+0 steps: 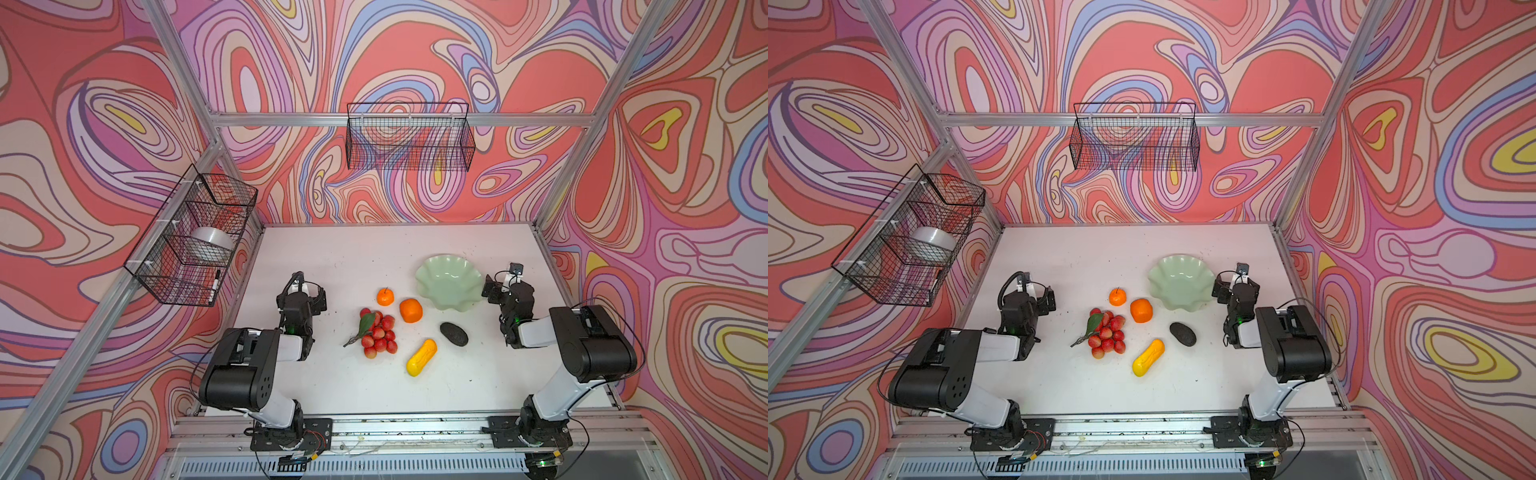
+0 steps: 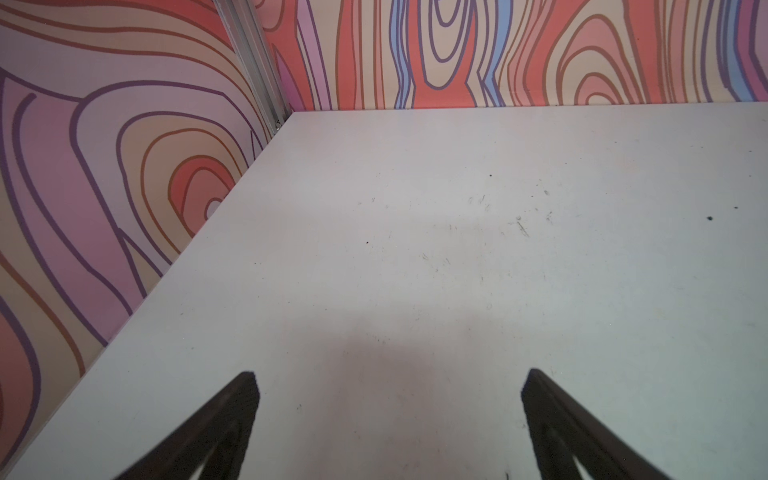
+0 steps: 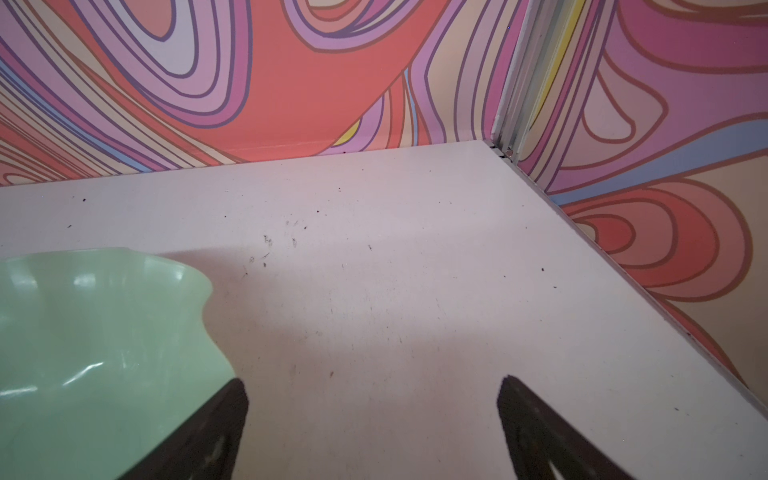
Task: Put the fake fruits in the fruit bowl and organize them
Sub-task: 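Raise both arms from rest and move them over the table, then reach the right gripper to the dark avocado and grasp it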
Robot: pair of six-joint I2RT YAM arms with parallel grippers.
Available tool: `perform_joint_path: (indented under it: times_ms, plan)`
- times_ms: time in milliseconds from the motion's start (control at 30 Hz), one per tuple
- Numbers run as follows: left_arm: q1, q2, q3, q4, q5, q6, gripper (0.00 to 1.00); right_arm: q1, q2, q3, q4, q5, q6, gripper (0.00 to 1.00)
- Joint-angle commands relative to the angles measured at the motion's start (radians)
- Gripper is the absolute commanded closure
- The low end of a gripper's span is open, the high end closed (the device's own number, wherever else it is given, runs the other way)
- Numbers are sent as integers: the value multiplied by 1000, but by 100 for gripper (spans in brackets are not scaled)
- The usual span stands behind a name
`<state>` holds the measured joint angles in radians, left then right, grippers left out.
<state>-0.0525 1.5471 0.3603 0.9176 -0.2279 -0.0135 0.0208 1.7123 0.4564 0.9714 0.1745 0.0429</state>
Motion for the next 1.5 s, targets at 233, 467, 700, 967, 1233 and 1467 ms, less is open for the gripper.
perform_joint_path:
  times_ms: [233, 467, 700, 967, 1233, 1467]
  plan:
    - [-32, -77, 3, -50, 4, 32, 3, 6, -253, 291, -655, 147, 114, 3]
    - [-119, -441, 285, -807, -154, -292, 0, 1, -292, 528, -1071, -233, 370, 3]
    - [-118, -538, 398, -965, 83, -389, 4, 172, -400, 531, -1548, -257, 328, 13]
    - [-119, -496, 508, -1042, 159, -342, 4, 463, -549, 394, -1721, -181, 460, 24]
    - [-118, -537, 468, -1023, 139, -362, 3, 508, -391, 410, -1666, -229, 491, 25]
    - [-119, -564, 451, -1006, 123, -358, 1, 539, -270, 392, -1603, -172, 509, 28]
